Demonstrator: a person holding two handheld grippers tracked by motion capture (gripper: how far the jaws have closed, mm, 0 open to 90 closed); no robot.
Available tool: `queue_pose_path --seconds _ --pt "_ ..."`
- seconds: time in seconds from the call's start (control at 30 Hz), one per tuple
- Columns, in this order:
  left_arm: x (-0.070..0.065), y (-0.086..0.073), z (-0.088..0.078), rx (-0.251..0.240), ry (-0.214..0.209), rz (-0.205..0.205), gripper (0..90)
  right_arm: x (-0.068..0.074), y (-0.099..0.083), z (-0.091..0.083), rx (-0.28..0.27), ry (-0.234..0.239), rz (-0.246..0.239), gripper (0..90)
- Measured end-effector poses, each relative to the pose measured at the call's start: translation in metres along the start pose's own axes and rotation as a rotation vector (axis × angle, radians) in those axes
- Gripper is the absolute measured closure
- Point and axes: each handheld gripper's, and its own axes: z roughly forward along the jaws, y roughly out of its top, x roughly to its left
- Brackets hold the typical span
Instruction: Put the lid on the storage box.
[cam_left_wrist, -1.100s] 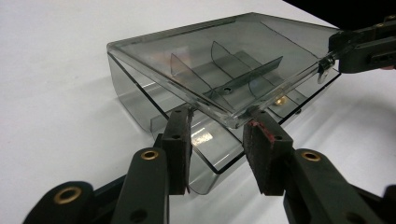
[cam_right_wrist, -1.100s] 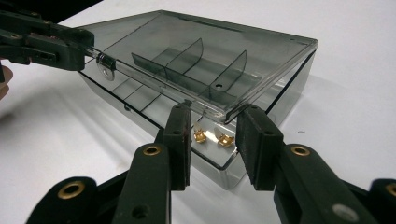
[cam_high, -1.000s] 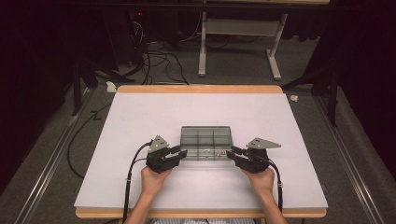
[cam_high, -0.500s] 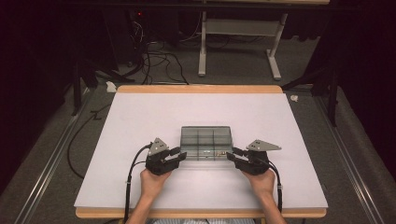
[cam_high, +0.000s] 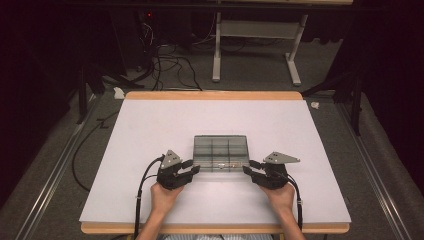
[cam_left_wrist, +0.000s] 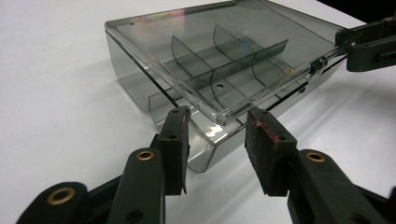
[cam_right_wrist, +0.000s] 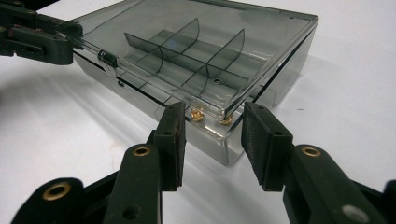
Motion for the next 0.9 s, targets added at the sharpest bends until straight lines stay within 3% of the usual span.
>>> queue_pose_path --seconds 0.9 --pt "0.0004 -0.0006 0.0001 -0.001 0.003 0.011 60.0 0.0031 -0.0023 -0.0001 -0.003 -0.01 0.012 59.7"
